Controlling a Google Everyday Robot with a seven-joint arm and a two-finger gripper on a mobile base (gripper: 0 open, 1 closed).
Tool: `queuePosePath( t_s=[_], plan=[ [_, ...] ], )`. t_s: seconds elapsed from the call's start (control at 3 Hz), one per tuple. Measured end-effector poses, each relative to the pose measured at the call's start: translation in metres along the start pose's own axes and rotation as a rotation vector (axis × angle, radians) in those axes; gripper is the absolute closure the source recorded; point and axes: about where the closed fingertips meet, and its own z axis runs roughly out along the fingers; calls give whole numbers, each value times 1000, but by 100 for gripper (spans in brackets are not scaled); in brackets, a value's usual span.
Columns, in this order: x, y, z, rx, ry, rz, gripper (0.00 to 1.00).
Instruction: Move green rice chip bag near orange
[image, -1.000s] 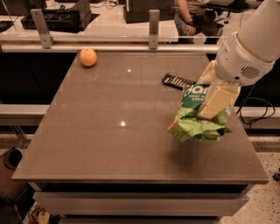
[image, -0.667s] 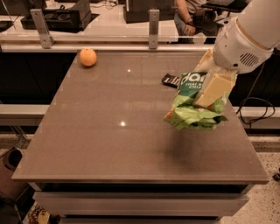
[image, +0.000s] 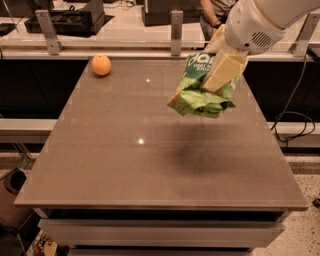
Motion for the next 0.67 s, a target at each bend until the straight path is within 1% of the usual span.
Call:
queuePosePath(
  t_s=[0.33, 0.67],
  plan=[
    [-19, -25, 6, 50, -40, -24, 100],
    [-35, -53, 22, 115, -73, -37, 100]
  ],
)
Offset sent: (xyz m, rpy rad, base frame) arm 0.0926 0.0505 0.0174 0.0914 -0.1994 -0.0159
